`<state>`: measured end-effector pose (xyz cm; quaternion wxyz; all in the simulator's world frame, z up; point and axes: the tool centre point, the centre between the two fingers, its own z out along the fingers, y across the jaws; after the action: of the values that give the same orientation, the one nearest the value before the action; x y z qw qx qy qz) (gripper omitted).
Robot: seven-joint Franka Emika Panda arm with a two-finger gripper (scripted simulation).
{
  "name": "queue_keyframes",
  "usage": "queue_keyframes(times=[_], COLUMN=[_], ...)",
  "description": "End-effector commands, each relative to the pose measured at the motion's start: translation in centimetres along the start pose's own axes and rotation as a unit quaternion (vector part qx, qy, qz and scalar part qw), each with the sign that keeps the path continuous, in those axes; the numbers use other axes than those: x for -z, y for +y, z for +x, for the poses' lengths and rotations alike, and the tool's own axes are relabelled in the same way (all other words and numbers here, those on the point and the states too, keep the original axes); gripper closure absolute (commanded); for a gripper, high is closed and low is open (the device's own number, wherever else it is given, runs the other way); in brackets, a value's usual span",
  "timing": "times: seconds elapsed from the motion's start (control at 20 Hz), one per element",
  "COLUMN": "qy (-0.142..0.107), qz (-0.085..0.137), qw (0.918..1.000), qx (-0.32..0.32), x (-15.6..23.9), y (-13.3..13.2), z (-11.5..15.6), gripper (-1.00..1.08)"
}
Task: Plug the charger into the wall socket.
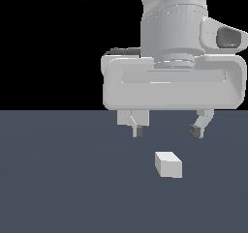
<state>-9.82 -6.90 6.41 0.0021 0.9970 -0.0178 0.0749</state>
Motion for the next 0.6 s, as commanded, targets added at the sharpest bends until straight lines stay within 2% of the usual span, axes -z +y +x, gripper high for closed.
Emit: queue_keyframes(times=[0.0,0.55], qy=[0.001,0.001], qz=[0.0,0.0], qw=[1.0,1.0], qx=[0.0,0.0], x=[-0.1,-2.7], y=[0.1,0.1], z=[-0.1,-0.5], gripper=[-0.92,-0.92])
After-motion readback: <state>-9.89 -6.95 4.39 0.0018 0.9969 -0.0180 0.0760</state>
